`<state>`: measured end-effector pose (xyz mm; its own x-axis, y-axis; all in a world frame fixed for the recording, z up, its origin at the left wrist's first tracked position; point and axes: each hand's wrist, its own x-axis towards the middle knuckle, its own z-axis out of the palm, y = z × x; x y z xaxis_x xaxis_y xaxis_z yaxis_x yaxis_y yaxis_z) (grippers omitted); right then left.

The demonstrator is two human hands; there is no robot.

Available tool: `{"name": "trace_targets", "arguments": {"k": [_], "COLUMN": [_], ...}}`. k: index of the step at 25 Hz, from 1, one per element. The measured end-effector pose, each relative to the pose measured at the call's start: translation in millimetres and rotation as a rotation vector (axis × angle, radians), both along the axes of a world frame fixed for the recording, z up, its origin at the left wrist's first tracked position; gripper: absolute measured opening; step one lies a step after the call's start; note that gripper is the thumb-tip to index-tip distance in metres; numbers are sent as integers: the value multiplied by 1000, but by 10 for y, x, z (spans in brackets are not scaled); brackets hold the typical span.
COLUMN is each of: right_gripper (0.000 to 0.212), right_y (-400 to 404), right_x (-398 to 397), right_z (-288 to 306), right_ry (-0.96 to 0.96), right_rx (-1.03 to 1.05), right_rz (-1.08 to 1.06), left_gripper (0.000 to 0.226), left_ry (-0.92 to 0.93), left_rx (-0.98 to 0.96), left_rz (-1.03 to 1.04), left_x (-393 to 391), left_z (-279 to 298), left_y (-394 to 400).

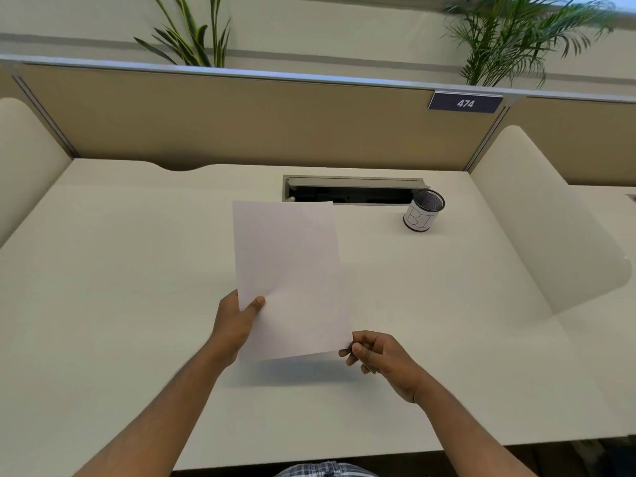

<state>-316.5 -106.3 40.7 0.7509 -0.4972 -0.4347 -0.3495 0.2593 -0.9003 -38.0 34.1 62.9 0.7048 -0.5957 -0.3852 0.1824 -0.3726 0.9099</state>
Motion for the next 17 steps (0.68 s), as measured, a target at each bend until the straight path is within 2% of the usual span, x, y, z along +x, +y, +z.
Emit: {"name": "trace_targets", "arguments": {"k": [3, 8, 14, 17], "right_gripper": [41, 25, 24, 26], "right_y": [26, 37, 86, 107], "right_x": [19, 40, 54, 55], "right_z": [1, -19, -19, -1], "right_ry": [-6, -1, -11, -19], "right_rx": [-16, -14, 21, 15], "right_rz": [-25, -80, -135, -152], "left_gripper": [33, 33, 21, 23], "left_ry": [0, 5, 13, 14], "left_rx": [-6, -6, -23, -20], "left_rz": [3, 13, 19, 23], "left_x": [-6, -24, -41, -54], "left_z": [10, 16, 55, 57], "left_y": [-7, -8, -2, 10]}}
